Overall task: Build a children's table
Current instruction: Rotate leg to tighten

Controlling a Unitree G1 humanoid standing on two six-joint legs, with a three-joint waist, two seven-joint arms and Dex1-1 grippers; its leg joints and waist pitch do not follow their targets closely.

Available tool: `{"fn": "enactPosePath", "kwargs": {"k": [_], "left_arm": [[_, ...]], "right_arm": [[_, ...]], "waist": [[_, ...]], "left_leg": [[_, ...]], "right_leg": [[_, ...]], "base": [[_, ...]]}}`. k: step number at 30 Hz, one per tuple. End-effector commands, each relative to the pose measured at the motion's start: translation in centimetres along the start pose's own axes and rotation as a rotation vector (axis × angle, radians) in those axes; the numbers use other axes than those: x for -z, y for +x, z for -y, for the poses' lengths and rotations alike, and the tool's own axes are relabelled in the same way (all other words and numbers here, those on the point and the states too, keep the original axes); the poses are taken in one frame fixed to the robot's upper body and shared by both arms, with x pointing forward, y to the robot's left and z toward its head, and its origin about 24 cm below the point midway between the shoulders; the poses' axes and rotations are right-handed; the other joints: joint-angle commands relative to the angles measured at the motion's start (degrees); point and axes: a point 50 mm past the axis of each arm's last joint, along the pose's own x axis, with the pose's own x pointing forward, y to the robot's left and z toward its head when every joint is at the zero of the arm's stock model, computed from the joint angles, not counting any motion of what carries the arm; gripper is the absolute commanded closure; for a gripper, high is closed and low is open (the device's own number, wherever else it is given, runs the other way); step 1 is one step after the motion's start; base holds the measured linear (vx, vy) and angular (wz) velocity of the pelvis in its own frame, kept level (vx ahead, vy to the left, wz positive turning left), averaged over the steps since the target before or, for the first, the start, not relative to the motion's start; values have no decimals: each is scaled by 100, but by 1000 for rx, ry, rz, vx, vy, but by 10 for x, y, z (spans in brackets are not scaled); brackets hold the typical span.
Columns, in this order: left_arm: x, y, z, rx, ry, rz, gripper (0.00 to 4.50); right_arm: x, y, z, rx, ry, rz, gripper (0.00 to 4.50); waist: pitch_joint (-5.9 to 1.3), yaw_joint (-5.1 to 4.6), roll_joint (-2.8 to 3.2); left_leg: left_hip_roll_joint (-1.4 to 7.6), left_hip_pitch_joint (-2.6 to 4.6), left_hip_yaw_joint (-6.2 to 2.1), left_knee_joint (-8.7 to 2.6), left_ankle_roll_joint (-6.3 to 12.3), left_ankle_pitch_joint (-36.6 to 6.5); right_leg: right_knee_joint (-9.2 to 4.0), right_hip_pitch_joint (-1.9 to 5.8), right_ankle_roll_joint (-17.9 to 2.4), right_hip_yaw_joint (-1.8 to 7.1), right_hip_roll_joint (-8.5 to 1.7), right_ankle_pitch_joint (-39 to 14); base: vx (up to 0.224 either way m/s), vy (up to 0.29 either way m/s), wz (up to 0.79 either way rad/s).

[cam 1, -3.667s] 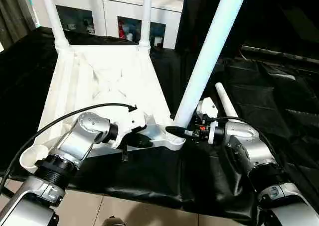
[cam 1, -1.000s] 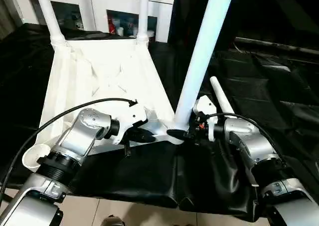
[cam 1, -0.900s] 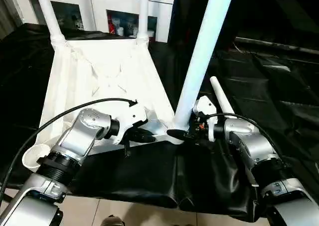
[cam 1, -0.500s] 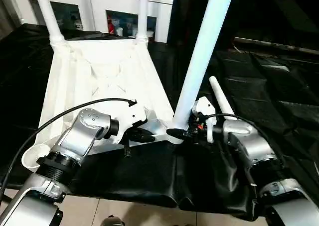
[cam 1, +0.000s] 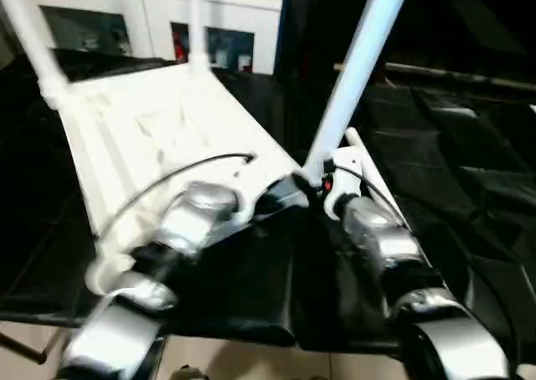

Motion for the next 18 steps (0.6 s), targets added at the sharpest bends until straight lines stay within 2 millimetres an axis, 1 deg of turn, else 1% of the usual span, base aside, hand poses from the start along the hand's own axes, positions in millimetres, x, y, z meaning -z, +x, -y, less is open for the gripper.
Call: {"fn": "enactPosePath", "kwargs": {"k": [1,2,3,4,5,7,8,9,10,11,13,14,15,16,18], "left_arm": [[-11,1,-6,-109,-25,86,450],[-12,1,-5,-101,-19,89,450],[-12,1,-5,-97,-18,91,450],[-11,0,-5,-86,-14,94,450],[-11,-1,-4,-75,-8,97,450],[-10,-2,-5,-67,-3,104,450],[-9,-4,-5,-54,12,108,450],[-9,-4,-5,-53,13,108,450],[-8,-6,-6,-46,27,110,450],[-6,-10,-8,-32,56,116,450],[-3,-15,-10,1,35,125,450],[-2,-19,-10,30,39,138,450],[0,-22,-11,60,48,142,450],[2,-25,-12,80,63,141,450],[5,-32,-12,143,104,149,450]], "right_arm": [[24,-1,-16,-50,19,-88,174],[22,0,-20,-78,23,-72,174],[21,0,-20,-83,17,-66,139],[18,1,-22,-106,10,-44,118],[15,1,-24,-129,11,-23,118],[12,1,-24,-145,5,-6,118],[9,1,-23,-171,-48,2,95],[9,1,-23,-172,-50,3,85],[7,0,-22,-193,-84,7,80],[3,-2,-18,-251,-113,19,75],[-1,-8,-12,-337,-142,24,75],[-2,-12,-7,-383,-168,20,75],[-3,-16,-3,-416,-187,16,75],[-4,-19,2,-440,-198,11,75],[-5,-26,10,-496,-221,-1,75]], "waist": [[-421,-9,-17],[-411,-9,-15],[-411,-9,-18],[-414,-6,-28],[-416,-7,-43],[-411,-6,-34],[-407,-8,-36],[-403,-30,-43],[-409,-47,-42],[-404,-53,-31],[-401,-52,-32],[-415,-42,-36],[-421,-41,-40],[-413,-36,-42],[-404,-29,-31]], "left_leg": [[7,21,47,-332,67,-1049],[7,15,50,-334,83,-1082],[6,8,45,-337,93,-1107],[9,13,48,-335,98,-1114],[9,9,50,-331,114,-1119],[9,0,49,-333,141,-1099],[14,-12,37,-341,159,-1116],[10,-36,37,-343,156,-1108],[12,-41,31,-340,143,-1074],[11,-38,31,-340,151,-1095],[16,-31,38,-334,197,-1116],[20,-41,41,-320,263,-997],[17,-48,39,-315,286,-939],[19,-39,51,-311,330,-875],[24,-29,49,-316,360,-932]], "right_leg": [[-396,323,-886,233,-309,-1138],[-412,322,-865,233,-306,-1176],[-415,331,-840,231,-310,-1234],[-419,325,-828,230,-313,-1254],[-420,327,-822,232,-317,-1280],[-418,327,-827,231,-313,-1264],[-429,328,-800,218,-319,-1387],[-430,339,-786,218,-317,-1413],[-429,345,-780,216,-326,-1425],[-440,342,-782,215,-323,-1456],[-450,346,-793,221,-321,-1453],[-422,358,-857,228,-319,-1254],[-410,367,-881,227,-316,-1176],[-405,353,-941,229,-305,-1055],[-418,349,-959,229,-310,-1148]], "base": [[0,0,0],[0,0,0],[0,0,0],[0,0,0],[0,0,0],[0,0,0],[0,0,0],[0,0,0],[0,0,0],[0,0,0],[0,0,0],[0,0,0],[0,0,0],[0,0,0],[0,0,0]]}}
